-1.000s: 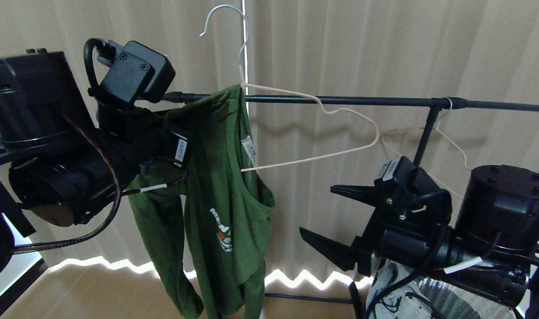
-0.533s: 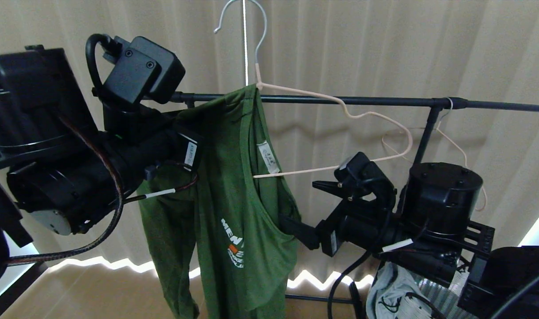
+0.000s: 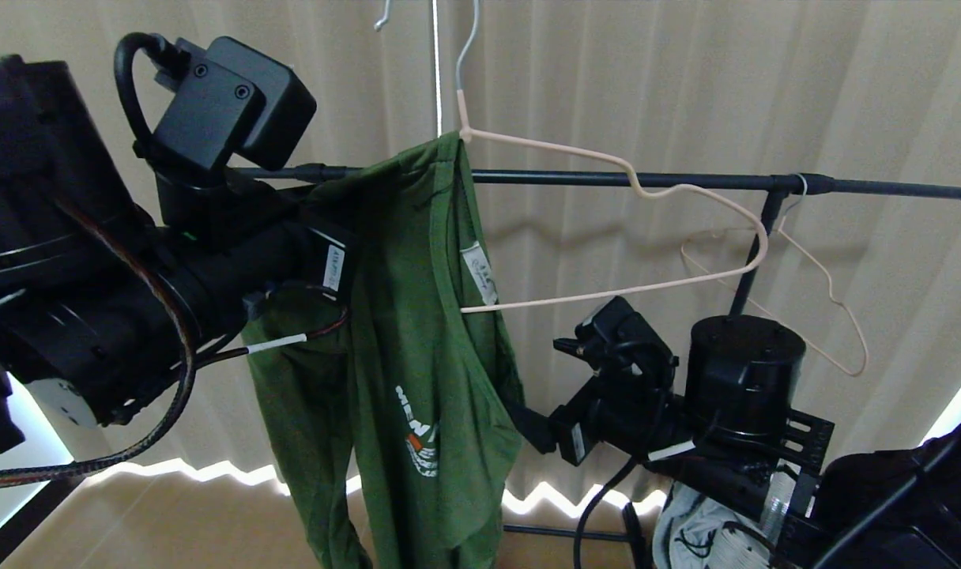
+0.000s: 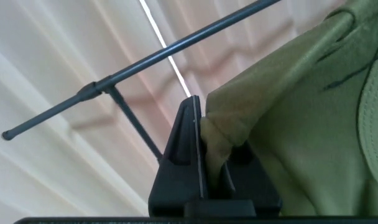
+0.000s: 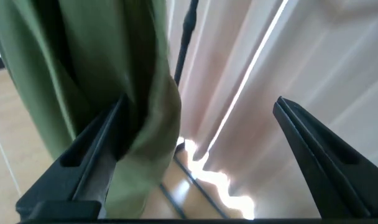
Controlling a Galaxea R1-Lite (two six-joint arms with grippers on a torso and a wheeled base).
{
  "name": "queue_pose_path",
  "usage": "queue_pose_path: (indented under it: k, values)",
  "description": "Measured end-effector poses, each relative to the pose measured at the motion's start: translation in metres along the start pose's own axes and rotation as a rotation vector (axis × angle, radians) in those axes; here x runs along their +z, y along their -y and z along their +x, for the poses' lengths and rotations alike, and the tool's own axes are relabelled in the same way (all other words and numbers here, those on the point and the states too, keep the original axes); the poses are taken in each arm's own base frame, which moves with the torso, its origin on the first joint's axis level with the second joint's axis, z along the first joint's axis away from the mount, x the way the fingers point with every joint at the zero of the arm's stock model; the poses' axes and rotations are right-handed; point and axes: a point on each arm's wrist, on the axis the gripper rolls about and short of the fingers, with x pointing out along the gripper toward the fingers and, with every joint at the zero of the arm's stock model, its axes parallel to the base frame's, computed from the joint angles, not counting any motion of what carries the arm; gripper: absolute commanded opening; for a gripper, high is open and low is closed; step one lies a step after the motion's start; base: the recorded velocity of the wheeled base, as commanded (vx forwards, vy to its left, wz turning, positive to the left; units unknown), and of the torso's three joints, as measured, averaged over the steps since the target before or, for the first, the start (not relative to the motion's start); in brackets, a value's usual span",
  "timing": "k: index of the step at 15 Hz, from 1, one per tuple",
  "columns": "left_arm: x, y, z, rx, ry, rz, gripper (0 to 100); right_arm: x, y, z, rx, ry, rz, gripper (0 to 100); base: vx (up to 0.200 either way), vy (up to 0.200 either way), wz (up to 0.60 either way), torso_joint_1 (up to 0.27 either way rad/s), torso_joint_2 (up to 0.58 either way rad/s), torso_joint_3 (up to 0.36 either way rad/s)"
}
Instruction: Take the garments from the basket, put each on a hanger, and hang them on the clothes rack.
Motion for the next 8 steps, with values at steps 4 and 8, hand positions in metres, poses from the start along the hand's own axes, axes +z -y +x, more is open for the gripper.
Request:
queue_pose_path:
  k: [4,8]
  values:
    - [-0.003,-0.005,0.0,0.021,-0.01,0.008,0,-0.01,0.009,-0.019,-0.032,-0.045,0.005,100,0.0,0.0,0.0,0.0,0.0,0.0]
    - [-0.021,-0.013,0.0,0.055,-0.076,0.066,0,-0.008,0.041,-0.044,-0.147,-0.034,0.026,100,0.0,0.0,0.0,0.0,0.0,0.0]
